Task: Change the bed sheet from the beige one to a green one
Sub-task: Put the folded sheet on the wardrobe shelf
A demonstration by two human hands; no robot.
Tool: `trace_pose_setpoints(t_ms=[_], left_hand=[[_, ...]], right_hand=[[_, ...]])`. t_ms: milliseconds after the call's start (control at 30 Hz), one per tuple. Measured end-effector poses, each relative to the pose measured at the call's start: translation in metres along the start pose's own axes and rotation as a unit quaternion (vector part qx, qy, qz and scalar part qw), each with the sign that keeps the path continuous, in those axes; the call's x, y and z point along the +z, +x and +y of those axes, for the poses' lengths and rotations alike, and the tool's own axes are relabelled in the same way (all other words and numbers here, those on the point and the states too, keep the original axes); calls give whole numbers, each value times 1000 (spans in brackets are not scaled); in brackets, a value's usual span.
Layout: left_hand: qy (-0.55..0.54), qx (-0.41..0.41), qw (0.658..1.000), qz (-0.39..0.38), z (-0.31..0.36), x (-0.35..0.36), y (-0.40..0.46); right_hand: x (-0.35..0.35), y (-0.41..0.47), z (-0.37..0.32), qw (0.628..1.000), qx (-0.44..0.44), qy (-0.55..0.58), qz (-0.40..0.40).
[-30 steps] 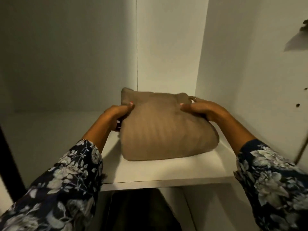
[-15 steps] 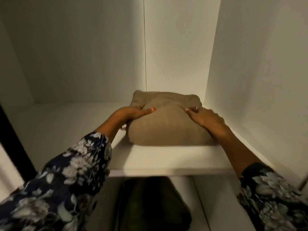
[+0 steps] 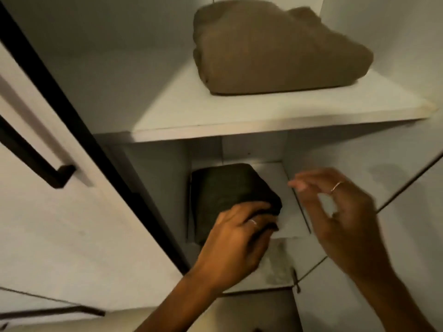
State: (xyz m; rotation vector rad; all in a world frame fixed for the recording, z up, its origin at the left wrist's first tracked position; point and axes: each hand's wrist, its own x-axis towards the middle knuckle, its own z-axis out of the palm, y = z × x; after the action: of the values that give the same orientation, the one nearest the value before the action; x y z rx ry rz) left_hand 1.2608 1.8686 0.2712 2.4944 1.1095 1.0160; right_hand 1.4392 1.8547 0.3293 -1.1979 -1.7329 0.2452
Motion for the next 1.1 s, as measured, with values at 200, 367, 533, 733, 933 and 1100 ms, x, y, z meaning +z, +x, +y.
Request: trace_pose_setpoints(t_ms=[200,367,533,733,933,1100], left_hand=[[-32,-340,927,-153,-107,61,-37],[-50,-529,830,-170,-165,103,-35],[-59,-618,781,-70,-238,153,-31],[-124,-680,722,32,-303,196,-26],[-176,-687,698,101,-340,214,-33],[-172,-647,727,148,-335,214,-26]], right_hand=[[83,-51,129,965,205,-18,-162],[131,-63,240,897,346,-79,-263],[170,-50,311,868,449,-52,-206],[216,-37,368,814,560,136,-68],[251,-33,386,786,584,202,-6],[256,-29,377,752,613,240,-40]])
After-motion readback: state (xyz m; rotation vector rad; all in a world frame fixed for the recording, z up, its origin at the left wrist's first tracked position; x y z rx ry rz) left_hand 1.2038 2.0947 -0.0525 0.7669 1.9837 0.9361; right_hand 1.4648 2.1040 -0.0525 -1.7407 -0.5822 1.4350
